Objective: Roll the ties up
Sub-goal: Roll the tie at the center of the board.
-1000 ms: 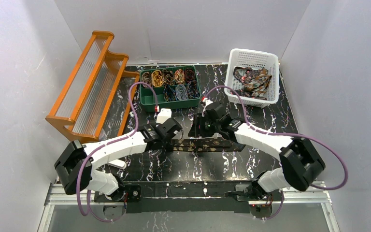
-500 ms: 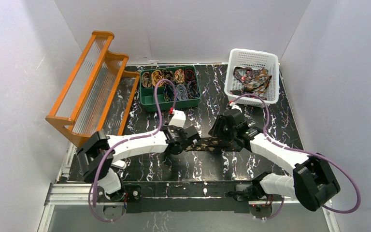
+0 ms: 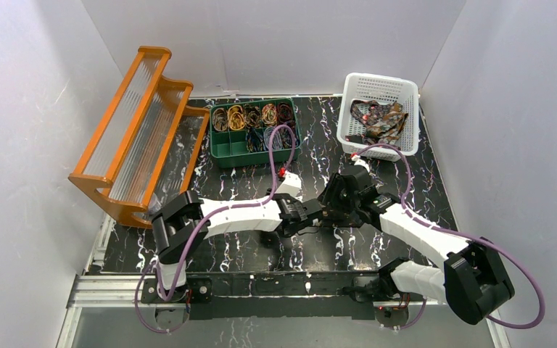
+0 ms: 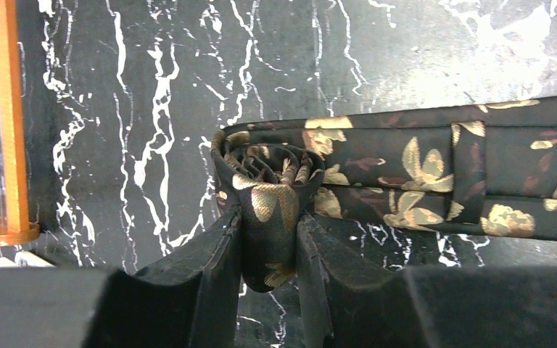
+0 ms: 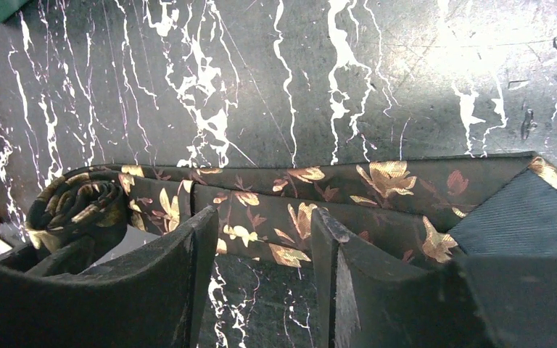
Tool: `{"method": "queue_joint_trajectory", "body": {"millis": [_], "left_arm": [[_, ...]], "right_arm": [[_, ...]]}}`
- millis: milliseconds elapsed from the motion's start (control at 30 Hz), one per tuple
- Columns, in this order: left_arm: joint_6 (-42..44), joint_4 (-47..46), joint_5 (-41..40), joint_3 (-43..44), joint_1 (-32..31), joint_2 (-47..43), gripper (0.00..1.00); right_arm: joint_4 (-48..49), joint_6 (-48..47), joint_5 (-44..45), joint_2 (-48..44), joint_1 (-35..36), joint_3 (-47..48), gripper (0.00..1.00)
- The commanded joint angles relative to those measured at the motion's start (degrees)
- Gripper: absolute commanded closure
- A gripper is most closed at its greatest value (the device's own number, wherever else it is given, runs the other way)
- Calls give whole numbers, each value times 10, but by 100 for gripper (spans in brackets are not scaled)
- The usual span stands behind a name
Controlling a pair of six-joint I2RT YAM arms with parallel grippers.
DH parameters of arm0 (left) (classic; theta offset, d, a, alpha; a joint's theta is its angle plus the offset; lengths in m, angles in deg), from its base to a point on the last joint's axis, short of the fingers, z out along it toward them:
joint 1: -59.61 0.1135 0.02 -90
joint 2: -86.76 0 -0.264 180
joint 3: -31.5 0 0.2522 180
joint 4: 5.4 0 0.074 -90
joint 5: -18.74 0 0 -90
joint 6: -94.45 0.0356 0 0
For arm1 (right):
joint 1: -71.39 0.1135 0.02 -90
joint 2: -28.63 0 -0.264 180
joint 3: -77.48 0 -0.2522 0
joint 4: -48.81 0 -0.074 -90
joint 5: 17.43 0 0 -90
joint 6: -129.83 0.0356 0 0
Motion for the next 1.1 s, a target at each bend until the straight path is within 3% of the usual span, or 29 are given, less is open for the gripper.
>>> {"method": "queue_joint_trajectory", "body": {"millis": [0, 267, 467, 667, 767, 867, 933, 1067], "left_arm": [[2, -16, 8, 26, -8, 16, 69], [70, -132, 104, 22, -8, 15, 41], [90, -224, 206, -5, 12, -48, 33], [86, -237, 191, -51, 30, -163, 27], [80, -226, 169, -86, 35, -223, 23], [66, -208, 158, -132, 55, -274, 20], [59, -206, 175, -168, 81, -306, 18], [55, -215, 208, -242, 135, -369, 15]], "right_arm": [[8, 2, 0, -12, -7, -12, 41], [11, -7, -23, -11, -18, -18, 40], [19, -22, -54, -14, -30, -17, 39], [60, -73, -130, -20, -34, -10, 32], [145, -128, -204, -27, -33, -23, 27], [244, -189, -278, -28, -27, -40, 12], [291, -250, -269, -24, 0, -49, 3], [342, -424, -253, 18, 78, -49, 1]]}}
